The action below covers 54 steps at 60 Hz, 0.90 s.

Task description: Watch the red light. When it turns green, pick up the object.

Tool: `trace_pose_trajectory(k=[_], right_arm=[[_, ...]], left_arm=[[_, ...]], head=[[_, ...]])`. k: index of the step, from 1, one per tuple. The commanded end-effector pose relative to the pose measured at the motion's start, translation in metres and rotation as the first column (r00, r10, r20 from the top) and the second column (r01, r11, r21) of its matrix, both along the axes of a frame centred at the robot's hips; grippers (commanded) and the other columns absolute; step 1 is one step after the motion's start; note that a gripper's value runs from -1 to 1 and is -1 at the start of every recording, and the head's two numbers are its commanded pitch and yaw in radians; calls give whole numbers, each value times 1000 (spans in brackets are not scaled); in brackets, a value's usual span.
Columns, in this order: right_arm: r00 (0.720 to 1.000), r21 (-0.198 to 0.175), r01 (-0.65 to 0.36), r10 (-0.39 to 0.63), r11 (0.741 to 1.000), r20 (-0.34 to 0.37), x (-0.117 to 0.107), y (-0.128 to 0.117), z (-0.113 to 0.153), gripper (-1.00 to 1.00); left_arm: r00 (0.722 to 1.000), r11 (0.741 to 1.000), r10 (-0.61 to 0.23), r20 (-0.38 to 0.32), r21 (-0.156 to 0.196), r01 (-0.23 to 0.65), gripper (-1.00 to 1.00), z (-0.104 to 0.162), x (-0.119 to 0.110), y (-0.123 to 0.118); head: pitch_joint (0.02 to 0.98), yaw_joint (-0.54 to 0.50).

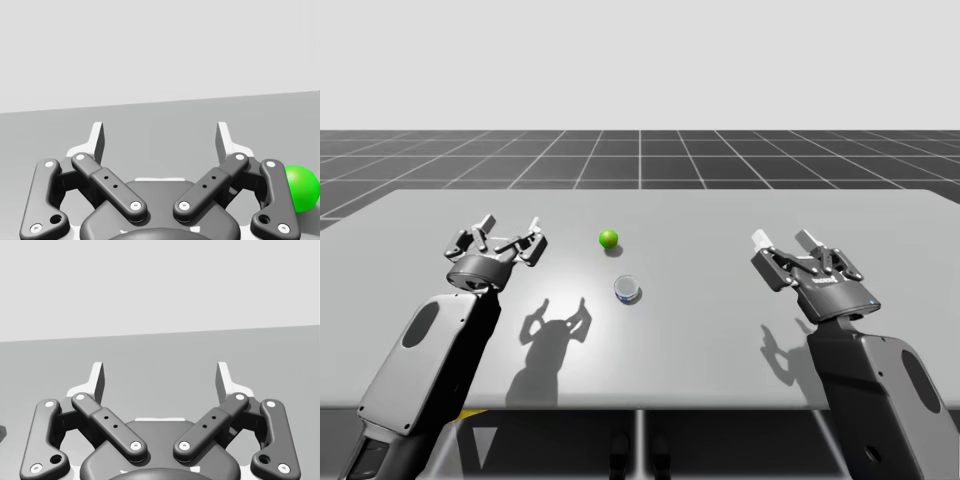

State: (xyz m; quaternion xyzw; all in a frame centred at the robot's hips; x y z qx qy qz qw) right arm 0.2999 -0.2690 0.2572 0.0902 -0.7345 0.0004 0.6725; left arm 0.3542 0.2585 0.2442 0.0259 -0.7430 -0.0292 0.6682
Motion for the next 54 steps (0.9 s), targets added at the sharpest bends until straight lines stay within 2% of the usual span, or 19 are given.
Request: trace_pose_trajectory(k=[1, 4, 5, 7, 10, 11, 12, 16, 23, 25, 28, 31, 33, 36, 39, 41, 48, 54], right_arm=[[1000, 1, -3, 3, 1000, -1, 0, 0, 0, -1000], [1000, 1, -3, 3, 1000, -1, 0, 0, 0, -1000], [1000, 2, -3, 3, 1000, -1, 0, 0, 0, -1000], [1000, 2, -4, 4, 1000, -2, 1, 0, 0, -1000], [1000, 2, -4, 4, 1000, -2, 1, 0, 0, -1000], [1000, 3, -4, 4, 1000, -2, 1, 0, 0, -1000], [1000, 3, -5, 5, 1000, -2, 1, 0, 0, -1000], [1000, 3, -4, 4, 1000, 0, 1, 0, 1, -1000], [1000, 5, -5, 5, 1000, 2, 0, 0, 1, -1000], [1000, 7, -5, 5, 1000, 2, 0, 0, 1, -1000], [1000, 7, -5, 5, 1000, 2, 0, 0, 1, -1000], [1000, 7, -5, 5, 1000, 2, 0, 0, 1, -1000], [1000, 8, -5, 5, 1000, 3, 0, 0, 1, -1000], [1000, 8, -5, 5, 1000, 3, 0, 1, 1, -1000], [1000, 7, -5, 5, 1000, 3, 0, 1, 1, -1000], [1000, 7, -6, 6, 1000, 2, 0, 1, 1, -1000], [1000, 7, -8, 8, 1000, 3, 0, 1, 1, -1000], [1000, 8, -8, 8, 1000, 3, 0, 1, 1, -1000]], left_arm=[[1000, 1000, -25, -9, -1, 25, -1000, 0, 0, -3], [999, 999, -41, -24, -10, 40, -1000, 1, -1, -5], [997, 997, -69, -35, -39, 68, -1000, 2, -3, -8], [994, 994, -103, -43, -44, 101, -1000, 3, -4, -9], [987, 986, -151, -63, -82, 146, -1000, 5, -8, -12], [985, 984, -160, -62, -88, 154, -1000, 5, -9, -13], [982, 983, -172, -76, -75, 166, -1000, 6, -11, -16], [969, 970, -231, -90, -101, 222, -1000, 11, -18, -21], [940, 945, -326, -101, -61, 321, -1000, 22, -40, -32], [922, 929, -370, -117, -37, 368, -1000, 23, -49, -37], [906, 914, -405, -122, -17, 406, -1000, 21, -55, -40], [873, 882, -466, -143, 3, 471, -1000, 16, -64, -45], [864, 870, -489, -120, -6, 492, -1000, 10, -68, -49], [835, 846, -526, -161, 6, 533, -1000, 3, -74, -53], [829, 840, -532, -173, 15, 542, -1000, 0, -75, -54], [804, 818, -558, -206, 29, 575, -1000, -8, -78, -57], [748, 775, -608, -266, 9, 632, -1000, -24, -79, -63], [719, 753, -625, -305, 6, 658, -1000, -35, -76, -69]], head=[[815, 61], [817, 60], [818, 59], [818, 59], [817, 59], [817, 59], [817, 60], [813, 59], [814, 56], [815, 58], [815, 59], [815, 59], [816, 59], [817, 59], [816, 60], [816, 61], [814, 63], [815, 61]])
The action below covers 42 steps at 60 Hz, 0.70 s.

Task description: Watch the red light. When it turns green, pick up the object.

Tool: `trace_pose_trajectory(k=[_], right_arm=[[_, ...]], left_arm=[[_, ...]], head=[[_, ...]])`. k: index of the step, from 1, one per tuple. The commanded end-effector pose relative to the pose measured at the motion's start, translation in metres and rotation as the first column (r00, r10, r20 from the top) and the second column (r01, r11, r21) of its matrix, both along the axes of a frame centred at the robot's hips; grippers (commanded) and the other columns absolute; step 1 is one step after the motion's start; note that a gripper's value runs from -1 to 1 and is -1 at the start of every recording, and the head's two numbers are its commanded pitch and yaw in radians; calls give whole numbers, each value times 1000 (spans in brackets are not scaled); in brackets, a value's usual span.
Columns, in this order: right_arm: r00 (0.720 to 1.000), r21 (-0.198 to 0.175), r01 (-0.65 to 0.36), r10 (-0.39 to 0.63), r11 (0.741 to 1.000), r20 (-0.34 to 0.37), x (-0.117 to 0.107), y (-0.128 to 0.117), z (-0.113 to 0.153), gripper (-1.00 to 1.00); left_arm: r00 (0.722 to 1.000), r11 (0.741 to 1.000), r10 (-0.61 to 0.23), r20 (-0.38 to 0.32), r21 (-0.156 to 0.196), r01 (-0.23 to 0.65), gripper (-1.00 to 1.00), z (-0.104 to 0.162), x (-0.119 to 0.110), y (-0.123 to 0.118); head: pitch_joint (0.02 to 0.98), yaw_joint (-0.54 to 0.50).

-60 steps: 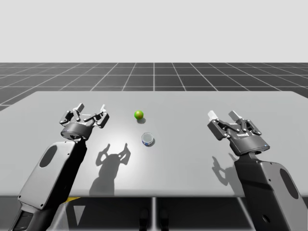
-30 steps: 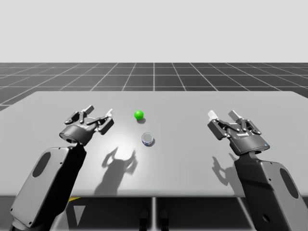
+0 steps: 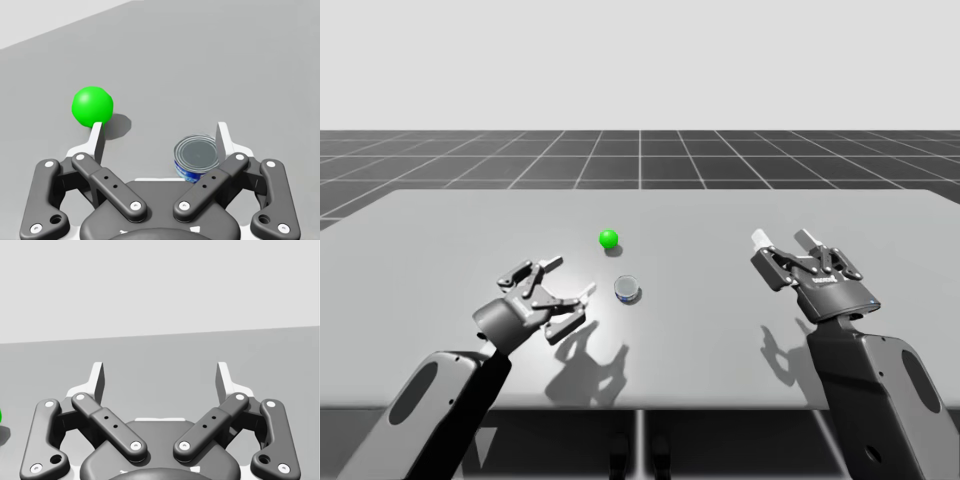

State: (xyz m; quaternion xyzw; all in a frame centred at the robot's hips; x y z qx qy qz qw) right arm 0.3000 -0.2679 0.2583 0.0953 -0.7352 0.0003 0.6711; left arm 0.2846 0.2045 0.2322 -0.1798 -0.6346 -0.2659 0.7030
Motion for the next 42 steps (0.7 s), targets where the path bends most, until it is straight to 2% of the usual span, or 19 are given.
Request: trace_pose_trajectory(k=[1, 6, 21, 29, 42], right_arm=[[1000, 0, -1, 1, 1000, 0, 0, 0, 0, -1000], [1000, 1, -1, 1, 1000, 0, 0, 1, 0, -1000], [1000, 1, -1, 1, 1000, 1, -1, 0, 1, -1000], [1000, -8, 2, -2, 1000, 5, -1, 0, 0, -1000], [1000, -10, 4, -4, 1000, 6, -1, 0, -1, -1000]], left_arm=[[994, 995, -90, -69, 43, 93, -1000, -25, -6, -15], [987, 991, -117, -113, 54, 124, -1000, -35, -3, -24], [972, 981, -152, -179, 89, 170, -1000, -53, 10, -48], [965, 980, -149, -215, 97, 173, -1000, -63, 21, -61], [967, 984, -110, -228, 109, 137, -1000, -73, 42, -72]], head=[[815, 61], [815, 62], [821, 62], [827, 64], [831, 71]])
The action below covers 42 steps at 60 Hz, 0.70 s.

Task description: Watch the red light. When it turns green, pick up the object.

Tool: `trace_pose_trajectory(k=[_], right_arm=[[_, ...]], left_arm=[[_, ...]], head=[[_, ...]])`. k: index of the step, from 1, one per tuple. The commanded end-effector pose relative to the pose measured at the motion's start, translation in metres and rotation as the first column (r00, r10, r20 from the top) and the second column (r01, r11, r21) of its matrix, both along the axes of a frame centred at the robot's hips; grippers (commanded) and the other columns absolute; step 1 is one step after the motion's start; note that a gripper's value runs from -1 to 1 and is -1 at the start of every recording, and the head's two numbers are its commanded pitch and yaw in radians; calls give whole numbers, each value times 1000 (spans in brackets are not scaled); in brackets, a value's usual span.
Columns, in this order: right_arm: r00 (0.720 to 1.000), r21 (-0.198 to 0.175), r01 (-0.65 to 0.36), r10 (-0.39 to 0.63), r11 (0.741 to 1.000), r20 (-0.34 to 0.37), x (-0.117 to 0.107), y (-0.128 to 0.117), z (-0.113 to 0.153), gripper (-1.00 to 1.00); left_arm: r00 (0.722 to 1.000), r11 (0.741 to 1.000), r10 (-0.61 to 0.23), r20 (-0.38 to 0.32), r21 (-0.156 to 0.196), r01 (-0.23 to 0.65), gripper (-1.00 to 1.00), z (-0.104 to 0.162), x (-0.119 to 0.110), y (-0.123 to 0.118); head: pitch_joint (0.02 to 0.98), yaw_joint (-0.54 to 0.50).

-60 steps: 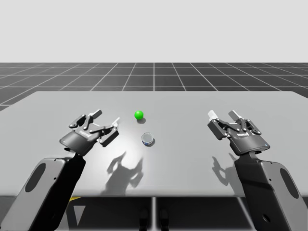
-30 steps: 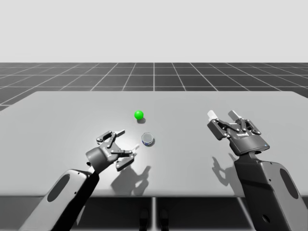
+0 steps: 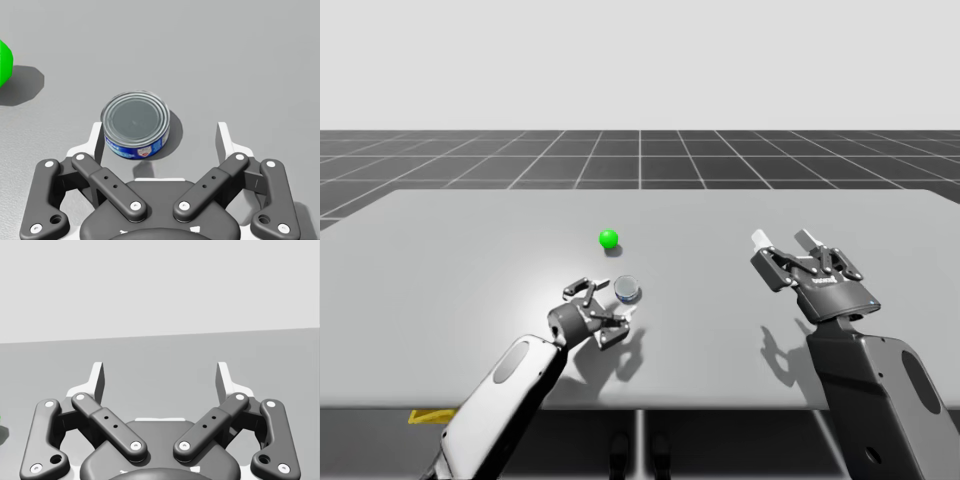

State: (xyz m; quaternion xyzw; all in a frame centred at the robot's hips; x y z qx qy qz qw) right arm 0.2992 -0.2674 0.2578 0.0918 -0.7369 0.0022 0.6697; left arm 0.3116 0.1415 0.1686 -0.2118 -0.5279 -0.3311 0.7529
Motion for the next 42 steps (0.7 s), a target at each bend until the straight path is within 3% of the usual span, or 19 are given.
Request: trace_pose_trajectory(k=[1, 22, 34, 35, 36, 37, 38, 39, 40, 42], right_arm=[[1000, -2, 2, -2, 1000, 1, 0, 0, 0, -1000], [1000, 1, 3, -3, 1000, 3, -1, -1, 1, -1000], [1000, 4, 5, -5, 1000, 5, -1, -2, 2, -1000], [1000, 5, 6, -6, 1000, 6, -1, -2, 2, -1000], [1000, 5, 6, -6, 1000, 6, -2, -2, 2, -1000], [1000, 5, 6, -6, 1000, 6, -2, -2, 2, -1000], [1000, 5, 6, -6, 1000, 6, -2, -2, 2, -1000], [1000, 6, 6, -6, 1000, 7, -2, -2, 2, -1000], [1000, 6, 6, -6, 1000, 8, -2, -2, 3, -1000], [1000, 6, 6, -6, 1000, 9, -2, -3, 3, -1000]], left_arm=[[1000, 1000, 21, -15, 16, -21, -1000, -10, 16, -9], [997, 998, 56, -55, 37, -54, -1000, -24, 44, -23], [993, 997, 64, -94, 58, -59, -1000, -33, 46, -23], [993, 996, 66, -93, 60, -60, -882, -33, 46, -23], [993, 996, 66, -93, 63, -60, -591, -33, 45, -23], [994, 996, 65, -93, 66, -59, -451, -34, 45, -23], [994, 996, 65, -92, 68, -59, -88, -34, 45, -23], [994, 996, 65, -90, 68, -59, 122, -34, 45, -23], [994, 996, 63, -92, 66, -57, 897, -34, 45, -22], [994, 996, 62, -94, 66, -56, 922, -34, 44, -22]], head=[[831, 71], [836, 66], [836, 64], [836, 64], [836, 63], [836, 63], [836, 64], [836, 64], [835, 64], [834, 64]])
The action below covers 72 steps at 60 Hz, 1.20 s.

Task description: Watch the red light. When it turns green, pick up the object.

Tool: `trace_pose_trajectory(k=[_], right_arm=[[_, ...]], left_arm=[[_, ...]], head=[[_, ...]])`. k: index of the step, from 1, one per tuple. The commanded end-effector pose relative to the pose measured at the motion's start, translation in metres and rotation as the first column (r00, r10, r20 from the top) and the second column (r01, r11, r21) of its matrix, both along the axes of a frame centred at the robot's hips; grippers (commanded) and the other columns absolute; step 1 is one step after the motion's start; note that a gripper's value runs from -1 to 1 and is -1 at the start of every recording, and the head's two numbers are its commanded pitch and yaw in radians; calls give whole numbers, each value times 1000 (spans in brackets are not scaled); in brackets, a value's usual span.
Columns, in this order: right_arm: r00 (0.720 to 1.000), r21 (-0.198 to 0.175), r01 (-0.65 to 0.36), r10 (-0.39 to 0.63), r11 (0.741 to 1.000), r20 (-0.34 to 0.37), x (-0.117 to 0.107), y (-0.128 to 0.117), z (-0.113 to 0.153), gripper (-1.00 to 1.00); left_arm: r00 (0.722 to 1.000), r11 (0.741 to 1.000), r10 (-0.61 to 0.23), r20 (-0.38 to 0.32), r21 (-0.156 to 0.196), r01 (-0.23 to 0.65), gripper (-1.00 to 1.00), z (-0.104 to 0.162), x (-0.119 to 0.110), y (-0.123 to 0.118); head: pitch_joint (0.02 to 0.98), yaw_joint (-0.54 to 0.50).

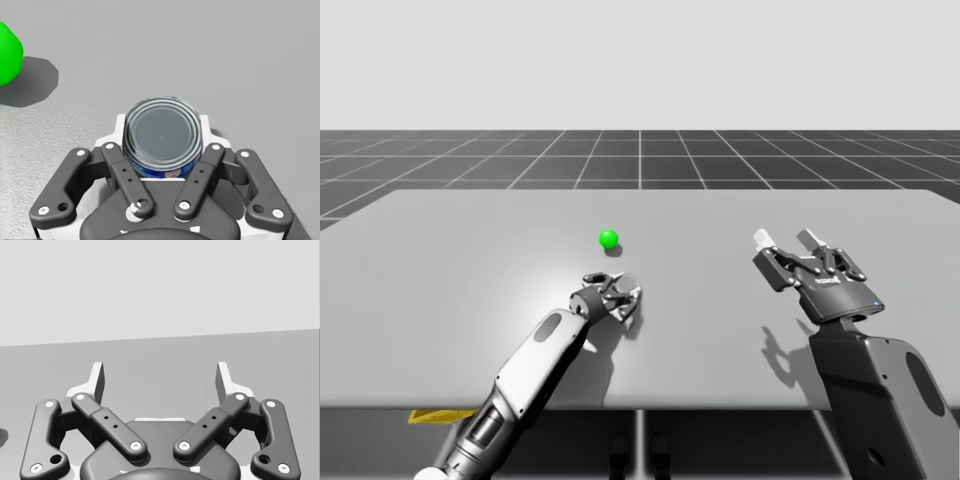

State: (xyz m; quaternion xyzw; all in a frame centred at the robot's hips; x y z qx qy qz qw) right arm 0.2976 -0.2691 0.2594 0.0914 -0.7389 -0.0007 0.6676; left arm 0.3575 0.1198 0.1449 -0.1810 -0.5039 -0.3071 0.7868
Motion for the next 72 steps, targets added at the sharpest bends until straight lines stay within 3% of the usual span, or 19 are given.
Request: trace_pose_trajectory(k=[1, 8, 20, 32, 46, 54, 64, 72], right_arm=[[1000, 2, 2, -2, 1000, 4, -1, -1, 1, -1000], [1000, 4, 2, -3, 1000, 5, -1, -2, 2, -1000], [1000, 5, 5, -5, 1000, 8, -1, -3, 3, -1000], [1000, 6, 4, -4, 1000, 8, 0, -3, 3, -1000], [1000, 5, 4, -4, 1000, 9, 0, -4, 2, -1000], [1000, 2, 3, -3, 1000, 5, 1, -3, 1, -1000], [1000, -12, 0, 0, 1000, 11, 1, -3, 0, -1000], [1000, -26, -4, 4, 1000, 22, 1, -4, 0, -1000]], left_arm=[[999, 1000, -22, -36, 10, 23, 953, -11, -2, -1], [999, 1000, -29, -38, 6, 29, 1000, -11, -3, 0], [999, 999, -38, -32, 21, 38, 1000, -12, -4, 0], [999, 999, -44, -30, 31, 45, 1000, -13, -4, -1], [999, 999, -43, -20, 30, 43, 1000, -8, -3, -2], [998, 998, -57, 37, 29, 56, 1000, 25, -1, -5], [984, 997, -64, 167, 43, 58, 1000, 87, 2, -5], [952, 998, -21, 306, 56, 4, 1000, 133, 4, -1]], head=[[833, 64], [806, 65], [604, 73], [461, 76], [424, 83], [424, 88], [420, 92], [413, 92]])
